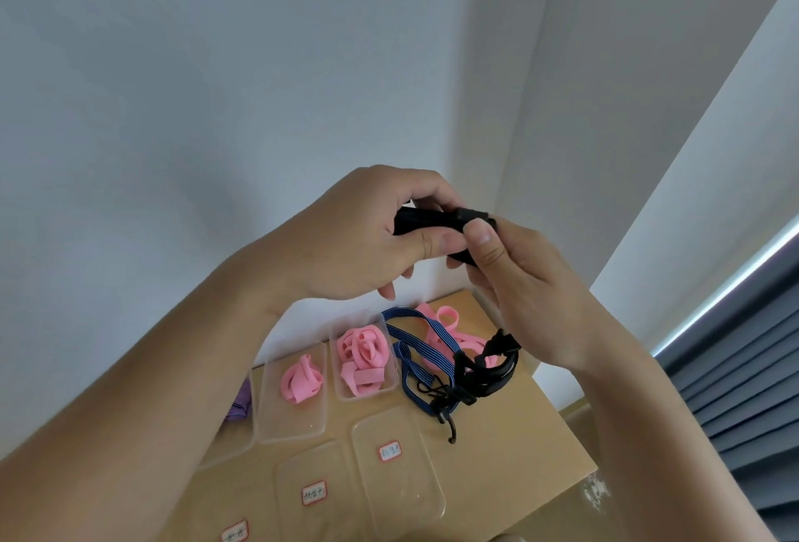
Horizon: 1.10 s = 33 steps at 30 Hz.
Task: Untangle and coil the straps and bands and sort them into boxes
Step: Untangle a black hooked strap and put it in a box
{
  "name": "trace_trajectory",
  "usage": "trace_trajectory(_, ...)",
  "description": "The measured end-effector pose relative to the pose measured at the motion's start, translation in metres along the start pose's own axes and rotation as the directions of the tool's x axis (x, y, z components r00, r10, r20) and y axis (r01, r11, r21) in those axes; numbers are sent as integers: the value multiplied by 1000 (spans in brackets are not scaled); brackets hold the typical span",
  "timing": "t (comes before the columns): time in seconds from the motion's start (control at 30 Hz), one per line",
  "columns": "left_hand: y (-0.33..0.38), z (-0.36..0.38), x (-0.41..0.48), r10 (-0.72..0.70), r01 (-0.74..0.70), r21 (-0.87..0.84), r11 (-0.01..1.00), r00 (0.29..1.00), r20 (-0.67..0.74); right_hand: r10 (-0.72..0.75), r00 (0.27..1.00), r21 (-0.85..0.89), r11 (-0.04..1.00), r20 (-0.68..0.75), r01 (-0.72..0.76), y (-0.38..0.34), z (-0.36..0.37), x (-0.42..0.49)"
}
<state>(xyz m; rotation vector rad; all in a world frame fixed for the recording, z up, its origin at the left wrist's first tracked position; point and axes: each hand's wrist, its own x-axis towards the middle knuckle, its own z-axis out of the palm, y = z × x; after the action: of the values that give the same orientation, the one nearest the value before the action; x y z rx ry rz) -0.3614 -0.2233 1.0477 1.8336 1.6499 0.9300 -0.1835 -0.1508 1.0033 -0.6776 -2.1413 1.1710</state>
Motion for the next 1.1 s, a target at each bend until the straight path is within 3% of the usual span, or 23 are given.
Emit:
trace_trajectory(0.23, -3, 1, 2, -53, 53, -4, 999, 993, -103, 69, 997, -190, 980, 17, -65, -8, -15, 4)
trace_trajectory(0.37, -7, 13, 6, -76, 98, 97, 990, 976, -202, 83, 991, -412, 911, 101, -34, -12, -19, 2)
trace_trajectory(0.5, -9, 21, 5, -73, 96, 219, 971, 991, -113, 48, 988, -528, 848, 146, 37, -24, -32, 3)
trace_trajectory(0.6, -3, 20, 0, 37, -35, 244, 969, 999, -3, -5, 982, -391, 917, 189, 80, -37, -52, 10)
trace_trajectory(0.7, 1, 12, -1, 146, -147, 234, 961, 989, 23, -98, 963, -185, 972, 251, 147, -40, -63, 20)
trace_trajectory(0.87, 11, 14, -8, 212, -213, 24, 977, 976, 49, -168, 968, 128, 981, 188, 145, -21, -60, 36)
trace_trajectory(1.0, 13, 21, -11, 218, -219, -87, 972, 976, -15, -122, 992, 366, 924, 10, 110, -6, -37, 41)
trace_trajectory(1.1, 15, 27, -10, 202, -206, -143, 968, 979, -40, -37, 999, 609, 791, -39, 53, -1, -18, 41)
